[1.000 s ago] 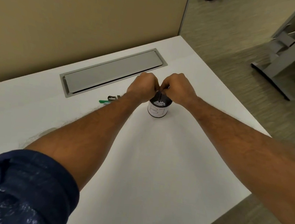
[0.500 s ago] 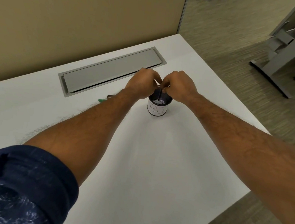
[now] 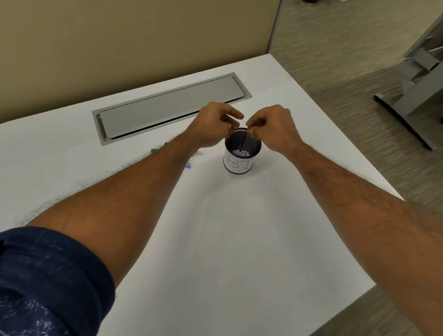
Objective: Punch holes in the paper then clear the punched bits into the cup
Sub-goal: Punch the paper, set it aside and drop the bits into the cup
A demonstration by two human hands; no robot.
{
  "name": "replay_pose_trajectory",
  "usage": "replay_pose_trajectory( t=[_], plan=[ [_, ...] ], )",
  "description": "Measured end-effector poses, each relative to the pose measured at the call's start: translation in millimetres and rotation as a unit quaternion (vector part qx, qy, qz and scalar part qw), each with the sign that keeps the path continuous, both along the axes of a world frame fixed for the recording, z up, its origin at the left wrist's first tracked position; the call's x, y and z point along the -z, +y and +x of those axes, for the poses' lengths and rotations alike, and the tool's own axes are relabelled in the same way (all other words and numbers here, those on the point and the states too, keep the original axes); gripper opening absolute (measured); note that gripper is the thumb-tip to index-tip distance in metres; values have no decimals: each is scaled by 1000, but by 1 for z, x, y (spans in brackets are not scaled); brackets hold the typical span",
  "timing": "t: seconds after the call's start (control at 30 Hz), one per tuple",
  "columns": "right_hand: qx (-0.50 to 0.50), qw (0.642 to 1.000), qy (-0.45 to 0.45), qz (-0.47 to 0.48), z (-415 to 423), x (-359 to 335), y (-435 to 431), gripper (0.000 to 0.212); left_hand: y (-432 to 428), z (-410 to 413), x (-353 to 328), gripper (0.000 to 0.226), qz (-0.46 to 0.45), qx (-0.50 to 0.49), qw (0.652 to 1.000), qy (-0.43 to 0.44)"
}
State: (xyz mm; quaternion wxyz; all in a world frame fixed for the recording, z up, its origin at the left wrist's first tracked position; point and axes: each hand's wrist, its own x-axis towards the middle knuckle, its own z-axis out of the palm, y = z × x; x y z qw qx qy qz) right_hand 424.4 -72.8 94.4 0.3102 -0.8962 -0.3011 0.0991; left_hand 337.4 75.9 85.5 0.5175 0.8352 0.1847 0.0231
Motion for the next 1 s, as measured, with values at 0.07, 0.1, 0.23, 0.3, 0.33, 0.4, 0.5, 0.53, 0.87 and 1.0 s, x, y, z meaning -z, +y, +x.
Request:
replay_pose_trajectory(
  t=[0.07, 0.1, 0.23, 0.3, 0.33, 0.4, 0.5, 0.53, 0.87, 1.0],
  plan=[
    [17, 999, 25, 25, 0, -1, 0, 17, 1, -3, -1, 42, -49, -28, 998, -3],
    [25, 998, 50, 37, -1, -2, 0, 17, 1, -4, -1, 40, -66, -42, 997, -9],
    [48, 983, 161, 69, -2, -6, -2, 20, 1, -8, 3, 30, -60, -54, 997, -14],
    [49, 978, 188, 81, -3, -7, -4, 26, 2, -10, 6, 26, -48, -47, 998, -9],
    [53, 973, 206, 92, -4, -8, -5, 27, 2, -10, 8, 23, -48, -47, 998, -9],
    [63, 965, 231, 109, -5, -8, -7, 26, 2, -13, 10, 20, -68, -54, 996, -11],
    [86, 972, 193, 105, -8, -3, -9, 19, -1, -19, 11, 16, -102, -64, 992, -30],
    [83, 981, 152, 88, -9, 0, -9, 19, -2, -22, 11, 16, -100, -68, 992, -38],
    [-4, 997, -20, 78, -72, 3, -3, 11, 1, -114, 7, 43, -52, -100, 993, -39],
    [-66, 987, 55, 139, -145, 22, 11, 7, 10, -179, 21, 40, -70, -128, 988, -41]
  ],
)
